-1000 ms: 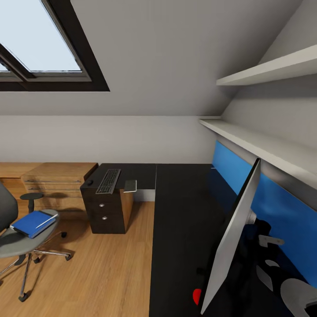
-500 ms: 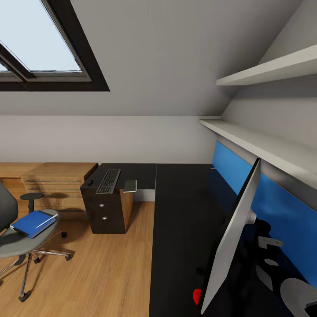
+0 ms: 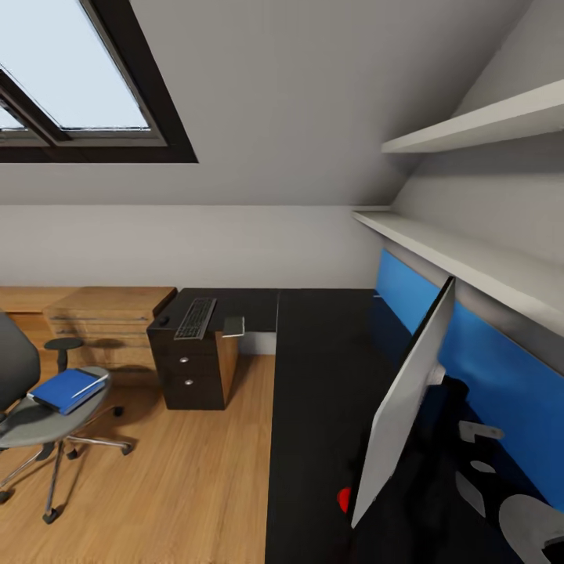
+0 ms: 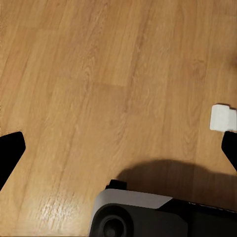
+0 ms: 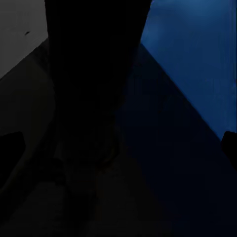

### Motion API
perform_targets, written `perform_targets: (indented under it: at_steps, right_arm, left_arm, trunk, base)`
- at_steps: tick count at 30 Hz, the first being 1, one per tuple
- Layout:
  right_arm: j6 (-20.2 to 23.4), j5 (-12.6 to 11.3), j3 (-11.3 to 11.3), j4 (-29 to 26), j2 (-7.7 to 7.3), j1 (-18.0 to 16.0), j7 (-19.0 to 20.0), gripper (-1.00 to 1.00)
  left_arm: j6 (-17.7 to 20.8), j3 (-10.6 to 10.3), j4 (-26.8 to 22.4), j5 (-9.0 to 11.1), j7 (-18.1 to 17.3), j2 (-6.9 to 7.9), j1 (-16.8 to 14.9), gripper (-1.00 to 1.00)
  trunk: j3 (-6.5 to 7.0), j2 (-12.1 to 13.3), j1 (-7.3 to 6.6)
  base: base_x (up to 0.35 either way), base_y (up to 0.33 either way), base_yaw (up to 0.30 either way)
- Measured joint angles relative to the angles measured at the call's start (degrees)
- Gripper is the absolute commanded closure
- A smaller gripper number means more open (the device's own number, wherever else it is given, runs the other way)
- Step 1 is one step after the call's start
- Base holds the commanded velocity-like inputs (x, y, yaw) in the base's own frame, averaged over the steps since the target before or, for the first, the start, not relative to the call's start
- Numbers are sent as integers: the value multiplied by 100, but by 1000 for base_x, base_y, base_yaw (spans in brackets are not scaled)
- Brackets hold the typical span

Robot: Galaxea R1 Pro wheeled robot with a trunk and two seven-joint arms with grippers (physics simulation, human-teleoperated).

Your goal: In the bedroom, organize the workspace by keeping the computer under the desk, ensuring the monitor is on the desk, placing the keyboard on the desk next to the monitor, placing the mouse on the desk next to the keyboard, moving the folder from the swivel chair onto the desk next to the mouse, stacking the notebook on top of the folder with the pen on top of the notebook, and positioning the swivel chair next to the desk.

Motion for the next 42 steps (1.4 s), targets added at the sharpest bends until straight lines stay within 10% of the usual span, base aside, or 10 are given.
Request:
perform_targets:
  at_steps: [24, 30, 32, 42]
  right_arm:
    - [-21, -28, -19, -373, -21, 1, 24, -100]
    - [882, -53, -33, -2178, -176, 252, 21, -100]
    - [1392, -60, -124, -3880, -368, 1123, -215, -100]
    - [2219, -77, 47, -7852, -159, 3045, -3257, -100]
  left_arm:
    - [7, 0, 7, -3, 0, 0, -2, -100]
    - [9, 0, 9, 0, 0, 0, -3, -100]
    - [9, 0, 9, 0, 0, 0, -2, -100]
    - [8, 0, 10, -1, 0, 0, 0, -100]
  trunk:
    - [0, 0, 0]
    - [0, -1, -3]
    - [0, -2, -4]
    - [0, -1, -4]
  base:
    - [-311, 0, 0]
    - [-56, 0, 0]
    - [-5, 0, 0]
    - [-4, 11, 0]
